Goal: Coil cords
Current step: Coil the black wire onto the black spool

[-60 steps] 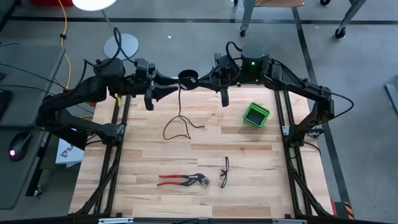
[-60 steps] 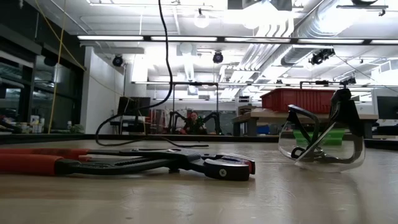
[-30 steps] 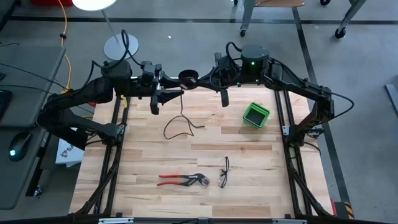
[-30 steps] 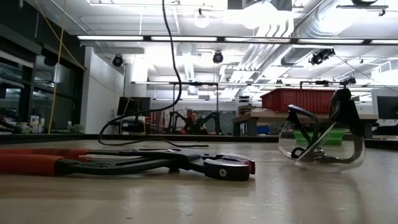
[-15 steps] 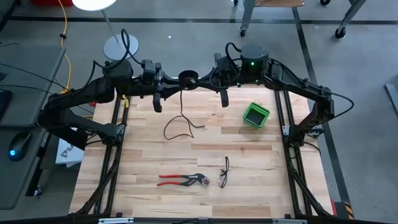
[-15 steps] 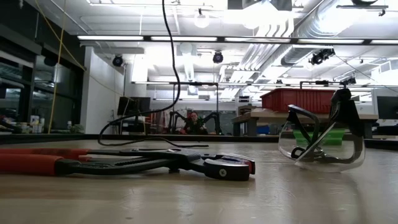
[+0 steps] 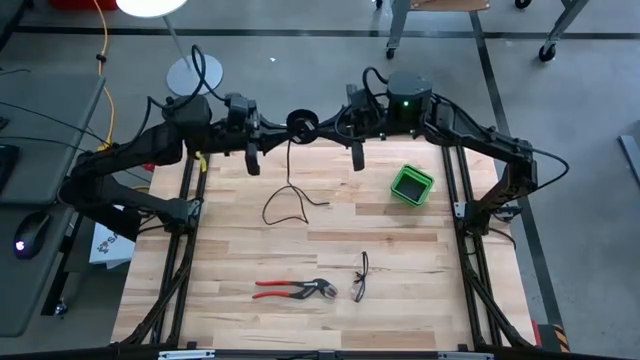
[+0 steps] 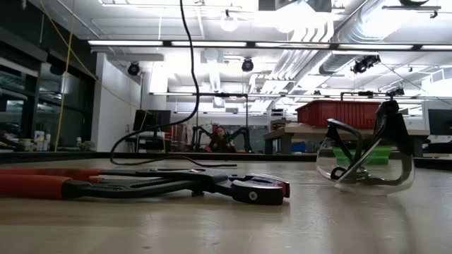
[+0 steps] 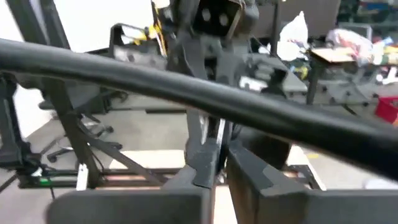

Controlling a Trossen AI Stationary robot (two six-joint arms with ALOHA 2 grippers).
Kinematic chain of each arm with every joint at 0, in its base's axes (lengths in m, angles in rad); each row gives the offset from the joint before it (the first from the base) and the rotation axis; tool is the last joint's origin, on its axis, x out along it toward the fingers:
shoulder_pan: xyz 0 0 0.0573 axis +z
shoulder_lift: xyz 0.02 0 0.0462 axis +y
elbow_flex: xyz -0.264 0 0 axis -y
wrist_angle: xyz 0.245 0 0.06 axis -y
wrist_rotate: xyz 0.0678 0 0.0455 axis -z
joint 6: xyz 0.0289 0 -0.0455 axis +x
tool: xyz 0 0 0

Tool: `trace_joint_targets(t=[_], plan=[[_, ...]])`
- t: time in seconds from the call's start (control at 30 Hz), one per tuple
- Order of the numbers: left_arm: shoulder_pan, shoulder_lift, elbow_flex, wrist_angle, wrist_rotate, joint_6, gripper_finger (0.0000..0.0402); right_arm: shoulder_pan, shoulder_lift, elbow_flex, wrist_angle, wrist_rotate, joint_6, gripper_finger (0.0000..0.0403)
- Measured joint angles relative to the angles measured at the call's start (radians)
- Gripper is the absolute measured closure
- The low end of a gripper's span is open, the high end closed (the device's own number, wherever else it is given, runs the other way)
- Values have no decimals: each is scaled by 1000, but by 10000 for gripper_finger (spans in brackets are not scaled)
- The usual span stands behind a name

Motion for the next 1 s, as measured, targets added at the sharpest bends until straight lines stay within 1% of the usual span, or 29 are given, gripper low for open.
trace_joint_targets(t=[0.07, 0.2, 0.3, 0.37, 0.5, 0.6, 0.67, 0.77, 0.93, 1.0], plan=[[14, -15, -1, 3, -8, -19, 398, -1, -3, 0, -39, 22, 0, 358], [46, -54, 3, 33, -11, -114, 399, -1, -4, 0, -93, 68, -15, 290], [73, -67, 2, 39, -11, -224, 399, 2, 2, 0, -114, 132, -26, 247], [92, -75, 1, 63, -14, -327, 400, 3, 19, 0, -82, 139, -23, 230], [127, -84, 2, 159, -37, -502, 400, 17, 82, 0, 92, 110, 20, 223], [145, -79, 2, 220, -62, -564, 400, 30, 130, 0, 243, 106, 53, 222], [155, -79, 2, 247, -74, -574, 400, 36, 158, 0, 335, 106, 93, 222], [168, -81, 2, 269, -84, -575, 400, 45, 193, 0, 412, 113, 125, 222], [174, -75, 2, 292, -86, -576, 400, 64, 249, 0, 480, 208, 114, 222], [174, -74, 2, 305, -86, -576, 400, 72, 271, 0, 514, 219, 102, 222]])
